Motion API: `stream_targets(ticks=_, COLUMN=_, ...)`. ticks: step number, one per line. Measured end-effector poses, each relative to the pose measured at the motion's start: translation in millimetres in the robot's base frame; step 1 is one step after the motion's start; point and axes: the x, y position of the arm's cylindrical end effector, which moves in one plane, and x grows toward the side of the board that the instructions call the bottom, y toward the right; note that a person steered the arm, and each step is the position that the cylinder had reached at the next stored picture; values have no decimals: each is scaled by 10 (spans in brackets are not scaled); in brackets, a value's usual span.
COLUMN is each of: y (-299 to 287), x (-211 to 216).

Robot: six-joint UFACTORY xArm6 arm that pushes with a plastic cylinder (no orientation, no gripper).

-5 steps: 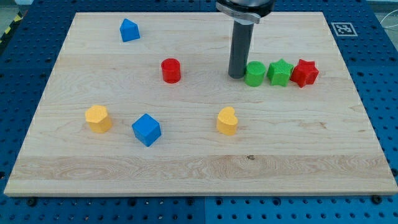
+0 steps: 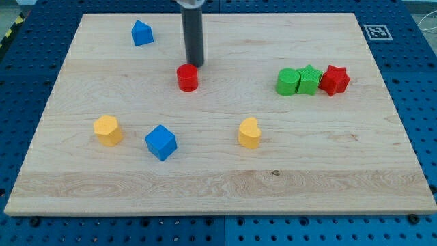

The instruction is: Push the red circle to the left of green circle

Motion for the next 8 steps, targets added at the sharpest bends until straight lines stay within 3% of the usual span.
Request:
stream_targets(ticks=1, y=-486, x=-5)
stream_targets(ticks=2, y=-823, x=269)
stream_targets(ticks=4, y=-373, x=418)
stream_targets(ticks=6, y=-290, x=739)
stream_targets(ticks=8, y=-56, x=763)
